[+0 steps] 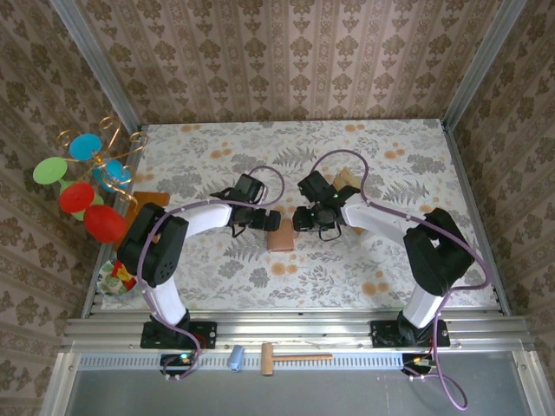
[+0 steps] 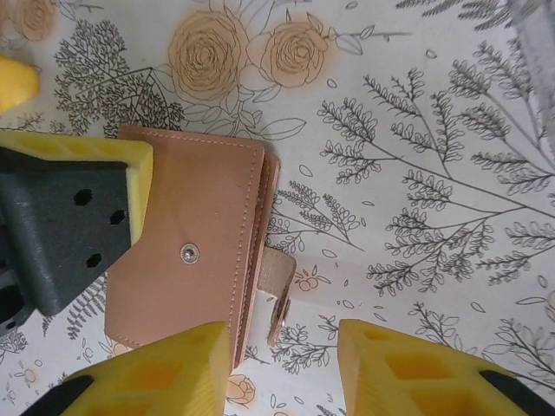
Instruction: Put the credit cards into the card holder
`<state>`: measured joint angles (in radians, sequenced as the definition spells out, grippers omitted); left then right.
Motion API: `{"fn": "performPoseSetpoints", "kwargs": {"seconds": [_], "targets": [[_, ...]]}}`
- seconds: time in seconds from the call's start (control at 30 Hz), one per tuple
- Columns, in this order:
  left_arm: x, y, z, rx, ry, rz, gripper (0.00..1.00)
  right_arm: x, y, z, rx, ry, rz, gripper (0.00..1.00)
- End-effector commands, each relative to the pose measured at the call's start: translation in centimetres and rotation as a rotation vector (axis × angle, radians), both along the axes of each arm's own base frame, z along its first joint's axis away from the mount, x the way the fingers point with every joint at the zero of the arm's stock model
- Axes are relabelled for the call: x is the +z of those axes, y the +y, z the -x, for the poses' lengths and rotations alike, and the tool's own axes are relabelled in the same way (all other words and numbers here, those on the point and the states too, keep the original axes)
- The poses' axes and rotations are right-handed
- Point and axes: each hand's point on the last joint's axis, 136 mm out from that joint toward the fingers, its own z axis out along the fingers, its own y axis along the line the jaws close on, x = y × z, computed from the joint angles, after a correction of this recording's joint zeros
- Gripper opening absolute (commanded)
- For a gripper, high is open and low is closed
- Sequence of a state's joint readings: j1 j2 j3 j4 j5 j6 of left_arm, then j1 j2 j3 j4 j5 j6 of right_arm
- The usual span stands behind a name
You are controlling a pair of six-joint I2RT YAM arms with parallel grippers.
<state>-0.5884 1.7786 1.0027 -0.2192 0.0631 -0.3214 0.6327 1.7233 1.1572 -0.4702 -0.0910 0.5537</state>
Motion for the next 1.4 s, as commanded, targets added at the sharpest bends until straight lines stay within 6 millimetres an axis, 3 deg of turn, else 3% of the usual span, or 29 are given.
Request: {"fn": "performPoseSetpoints", "kwargs": {"seconds": [0.0, 0.27, 0.7, 0.87, 1.37], "targets": [[-2.8, 2.6, 1.8, 0.053, 0.094, -0.08, 1.0, -0.1, 0.9, -0.3, -0.002, 0.022, -0.034, 0.37], [-2.9, 2.7, 1.9, 0.052, 0.095, -0.083, 1.0, -1.2, 0.8, 0.0, -0.003, 0.045, -0.023, 0.27], [-3.0, 2.6, 2.0, 0.053, 0.099, -0.08, 1.0, -0.8, 0.6, 0.1, 0.002, 0.031, -0.023, 0.12], [-3.1, 2.6, 2.0, 0.05, 0.101, -0.081, 1.0, -0.7, 0.8, 0.1, 0.006, 0.031, -0.035, 0.0], [-3.0, 2.6, 2.1, 0.05, 0.101, -0.081, 1.0, 0.5, 2.4, 0.2, 0.034, 0.03, -0.132, 0.0]]}}
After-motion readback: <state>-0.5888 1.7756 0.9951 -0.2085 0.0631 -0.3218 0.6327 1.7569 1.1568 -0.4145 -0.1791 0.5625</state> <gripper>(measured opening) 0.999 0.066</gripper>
